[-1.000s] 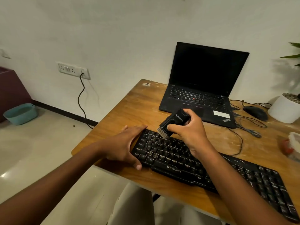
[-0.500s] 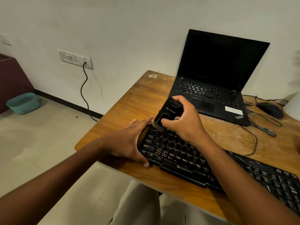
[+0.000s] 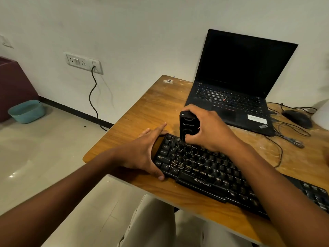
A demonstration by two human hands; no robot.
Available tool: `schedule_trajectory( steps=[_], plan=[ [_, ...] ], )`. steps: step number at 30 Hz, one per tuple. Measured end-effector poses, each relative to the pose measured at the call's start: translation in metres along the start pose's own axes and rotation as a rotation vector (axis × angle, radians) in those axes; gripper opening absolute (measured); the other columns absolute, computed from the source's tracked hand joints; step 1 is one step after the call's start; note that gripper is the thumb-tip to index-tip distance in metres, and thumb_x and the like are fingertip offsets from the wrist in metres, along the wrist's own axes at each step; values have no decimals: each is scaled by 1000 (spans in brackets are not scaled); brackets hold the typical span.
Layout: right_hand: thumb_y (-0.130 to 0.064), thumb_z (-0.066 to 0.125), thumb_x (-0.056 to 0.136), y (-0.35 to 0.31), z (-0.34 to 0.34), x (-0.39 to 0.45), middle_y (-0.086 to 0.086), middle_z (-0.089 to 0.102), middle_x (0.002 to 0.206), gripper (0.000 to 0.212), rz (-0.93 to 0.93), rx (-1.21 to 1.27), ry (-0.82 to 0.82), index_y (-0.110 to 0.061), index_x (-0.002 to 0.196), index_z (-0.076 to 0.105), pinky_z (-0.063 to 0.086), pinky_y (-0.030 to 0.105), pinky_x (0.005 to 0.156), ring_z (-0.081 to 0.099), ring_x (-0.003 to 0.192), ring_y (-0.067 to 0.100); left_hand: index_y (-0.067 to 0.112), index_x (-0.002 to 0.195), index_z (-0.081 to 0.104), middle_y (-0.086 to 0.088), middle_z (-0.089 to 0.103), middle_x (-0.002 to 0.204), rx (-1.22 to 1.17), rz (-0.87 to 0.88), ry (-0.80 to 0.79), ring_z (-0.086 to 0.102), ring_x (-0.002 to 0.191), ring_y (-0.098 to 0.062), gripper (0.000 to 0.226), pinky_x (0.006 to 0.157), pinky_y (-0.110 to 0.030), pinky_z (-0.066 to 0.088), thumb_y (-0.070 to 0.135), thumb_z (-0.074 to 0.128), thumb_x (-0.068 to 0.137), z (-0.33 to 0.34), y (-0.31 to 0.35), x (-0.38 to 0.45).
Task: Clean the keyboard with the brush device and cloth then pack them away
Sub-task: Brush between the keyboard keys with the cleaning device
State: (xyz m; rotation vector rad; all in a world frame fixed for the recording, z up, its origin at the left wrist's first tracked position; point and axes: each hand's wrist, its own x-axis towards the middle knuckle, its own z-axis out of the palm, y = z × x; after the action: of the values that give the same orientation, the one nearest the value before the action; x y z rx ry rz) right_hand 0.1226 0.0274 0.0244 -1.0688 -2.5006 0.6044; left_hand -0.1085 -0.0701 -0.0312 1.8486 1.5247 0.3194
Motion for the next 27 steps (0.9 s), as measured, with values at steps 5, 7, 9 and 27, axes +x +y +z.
schedule_trajectory(
  steps=[5, 7, 9, 27],
  plan=[
    [-17, 86, 73, -8, 2, 10, -11, 65, 102, 61, -37, 133, 136, -38, 121, 54, 53, 15, 63, 65, 89, 6, 47, 159, -23, 13, -1, 173, -7, -2, 4, -15, 158, -24, 160, 128, -52, 5, 53, 98, 55, 1, -2, 1],
    [-13, 84, 76, -13, 16, 11, -9, 66, 101, 57, -46, 258, 181, -35, 120, 56, 57, 18, 63, 66, 88, 7, 46, 159, -23, 14, 0, 172, -12, -4, 7, -13, 159, -24, 160, 129, -54, 6, 54, 99, 55, 1, -2, 2],
    [-10, 83, 77, -12, 27, 9, -7, 66, 99, 54, -68, 307, 171, -32, 120, 57, 59, 24, 62, 67, 85, 9, 44, 160, -22, 14, 2, 172, -19, 2, 8, -12, 159, -24, 160, 129, -56, 8, 53, 99, 55, 1, -2, 2],
    [-11, 83, 76, -9, 21, 13, -12, 64, 94, 59, -161, 169, 14, -33, 123, 56, 58, 24, 64, 66, 83, 6, 55, 158, -15, 20, 17, 165, -52, 34, 27, 15, 157, -31, 160, 124, -60, 28, 69, 97, 44, 4, -13, 6]
  ],
)
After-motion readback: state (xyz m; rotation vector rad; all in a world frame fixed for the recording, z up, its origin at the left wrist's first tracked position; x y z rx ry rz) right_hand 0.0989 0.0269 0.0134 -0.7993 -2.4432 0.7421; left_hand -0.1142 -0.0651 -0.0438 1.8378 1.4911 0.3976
